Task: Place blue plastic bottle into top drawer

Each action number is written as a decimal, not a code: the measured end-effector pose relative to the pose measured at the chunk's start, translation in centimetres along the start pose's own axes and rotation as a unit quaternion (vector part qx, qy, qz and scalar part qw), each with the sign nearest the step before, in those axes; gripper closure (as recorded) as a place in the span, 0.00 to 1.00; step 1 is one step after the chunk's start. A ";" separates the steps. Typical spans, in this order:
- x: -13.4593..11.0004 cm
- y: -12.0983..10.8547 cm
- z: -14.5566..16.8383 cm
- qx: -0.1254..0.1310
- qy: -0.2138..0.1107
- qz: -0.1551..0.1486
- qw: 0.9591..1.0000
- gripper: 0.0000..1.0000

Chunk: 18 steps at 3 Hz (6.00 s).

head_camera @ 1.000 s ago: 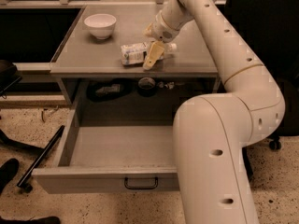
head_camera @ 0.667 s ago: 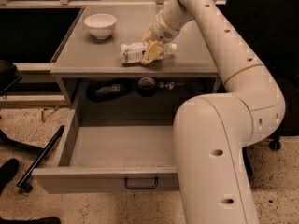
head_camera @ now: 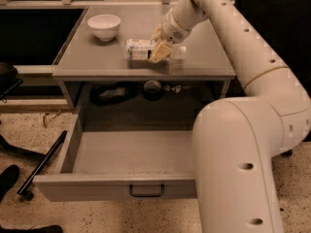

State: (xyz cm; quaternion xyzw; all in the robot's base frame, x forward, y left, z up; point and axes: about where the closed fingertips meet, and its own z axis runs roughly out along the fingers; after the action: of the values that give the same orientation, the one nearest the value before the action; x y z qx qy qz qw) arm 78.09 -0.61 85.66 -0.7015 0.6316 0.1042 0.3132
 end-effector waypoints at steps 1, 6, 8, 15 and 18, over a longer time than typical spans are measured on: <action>-1.0 0.6 -3.5 0.041 -0.009 -0.020 0.999 1.00; 0.6 14.2 -11.7 0.049 -0.021 -0.051 0.997 1.00; 1.9 22.4 -4.1 -0.015 -0.002 -0.110 0.994 1.00; 9.4 23.6 15.4 -0.017 0.092 -0.022 0.995 0.81; 9.4 23.6 15.4 -0.017 0.092 -0.022 0.995 0.12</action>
Offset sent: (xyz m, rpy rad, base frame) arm -0.2280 -0.0420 0.0091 -0.1191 -0.0797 0.2068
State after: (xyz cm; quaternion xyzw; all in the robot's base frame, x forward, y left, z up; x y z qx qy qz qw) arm 61.15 0.29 61.26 -0.7272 0.6402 0.0434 0.2439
